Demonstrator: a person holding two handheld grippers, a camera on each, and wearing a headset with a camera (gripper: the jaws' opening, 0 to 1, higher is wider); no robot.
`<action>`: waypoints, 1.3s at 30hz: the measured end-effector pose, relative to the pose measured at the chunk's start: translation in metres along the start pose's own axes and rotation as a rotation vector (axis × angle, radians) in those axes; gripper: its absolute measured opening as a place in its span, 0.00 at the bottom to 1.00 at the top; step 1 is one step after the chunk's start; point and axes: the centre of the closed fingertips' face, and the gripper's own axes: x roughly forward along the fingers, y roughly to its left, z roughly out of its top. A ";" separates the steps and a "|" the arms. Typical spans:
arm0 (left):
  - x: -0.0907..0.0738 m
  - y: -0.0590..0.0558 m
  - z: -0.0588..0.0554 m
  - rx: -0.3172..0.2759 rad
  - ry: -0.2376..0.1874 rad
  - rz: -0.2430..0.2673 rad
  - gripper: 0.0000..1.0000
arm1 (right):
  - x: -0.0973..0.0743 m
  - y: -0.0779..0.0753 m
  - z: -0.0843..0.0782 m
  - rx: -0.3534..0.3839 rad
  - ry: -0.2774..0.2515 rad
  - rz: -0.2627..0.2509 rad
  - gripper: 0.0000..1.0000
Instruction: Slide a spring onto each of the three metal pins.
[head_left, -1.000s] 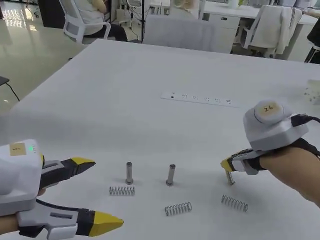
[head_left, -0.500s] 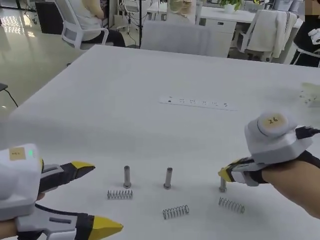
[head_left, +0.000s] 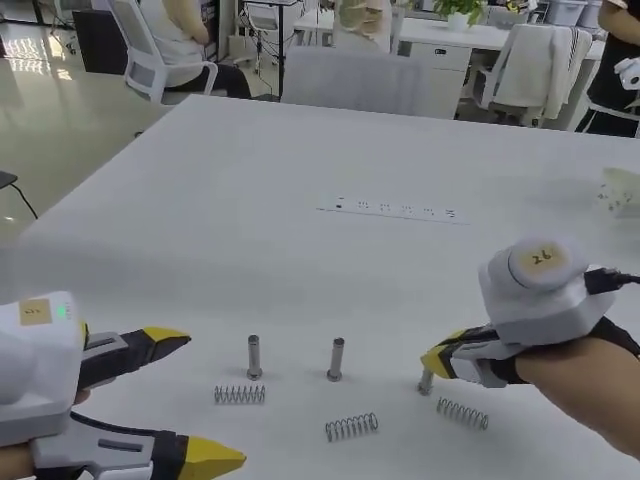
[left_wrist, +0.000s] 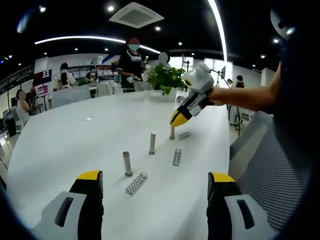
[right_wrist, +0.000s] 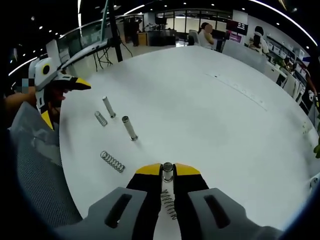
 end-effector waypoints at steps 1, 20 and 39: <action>0.000 0.000 0.000 0.000 0.000 0.000 0.83 | 0.000 0.001 0.001 -0.011 -0.007 0.004 0.05; 0.000 0.000 0.000 0.001 -0.002 -0.002 0.82 | 0.000 0.000 0.000 -0.064 -0.022 -0.007 0.06; 0.002 0.000 0.000 0.000 -0.003 -0.007 0.82 | -0.001 -0.002 0.000 -0.077 -0.025 -0.009 0.11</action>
